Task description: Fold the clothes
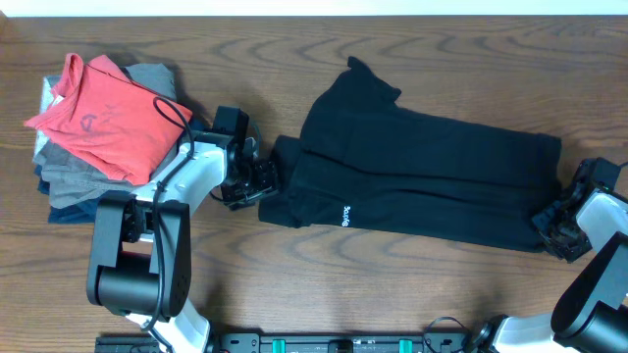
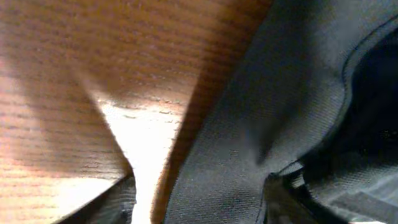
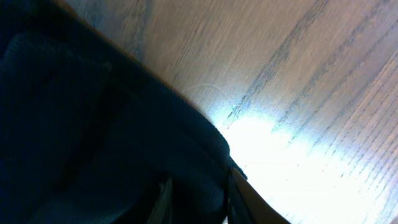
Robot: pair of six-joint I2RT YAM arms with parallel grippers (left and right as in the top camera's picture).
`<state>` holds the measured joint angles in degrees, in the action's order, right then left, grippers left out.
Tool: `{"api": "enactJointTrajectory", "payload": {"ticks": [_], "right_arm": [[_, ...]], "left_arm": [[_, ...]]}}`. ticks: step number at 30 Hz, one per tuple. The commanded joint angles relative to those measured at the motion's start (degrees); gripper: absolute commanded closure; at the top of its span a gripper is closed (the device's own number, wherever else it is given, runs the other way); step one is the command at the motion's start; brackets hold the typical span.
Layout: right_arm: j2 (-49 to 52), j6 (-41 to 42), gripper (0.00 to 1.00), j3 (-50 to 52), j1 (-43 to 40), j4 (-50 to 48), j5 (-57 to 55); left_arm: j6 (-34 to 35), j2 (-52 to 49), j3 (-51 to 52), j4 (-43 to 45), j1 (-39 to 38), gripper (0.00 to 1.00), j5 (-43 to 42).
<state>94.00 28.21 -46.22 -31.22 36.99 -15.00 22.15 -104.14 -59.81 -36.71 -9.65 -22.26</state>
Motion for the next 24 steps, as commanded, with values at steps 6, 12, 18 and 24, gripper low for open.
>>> {"api": "enactJointTrajectory", "payload": {"ticks": [6, 12, 18, 24], "right_arm": [[1.9, 0.4, 0.72, 2.4, -1.0, -0.3, 1.0], [1.9, -1.0, 0.78, 2.4, -1.0, 0.4, 1.1], [1.9, -1.0, 0.92, 2.4, -1.0, 3.6, 0.8], [1.9, -1.0, 0.84, 2.4, -1.1, 3.1, 0.6]], "left_arm": [[-1.3, 0.5, 0.9, -2.6, -0.3, 0.92, -0.6], [-1.7, 0.5, 0.9, -7.3, 2.0, 0.94, -0.4], [-1.8, 0.5, 0.9, -14.0, 6.6, 0.94, -0.2], [-2.4, 0.6, 0.9, -18.7, 7.3, 0.94, -0.2]]}}
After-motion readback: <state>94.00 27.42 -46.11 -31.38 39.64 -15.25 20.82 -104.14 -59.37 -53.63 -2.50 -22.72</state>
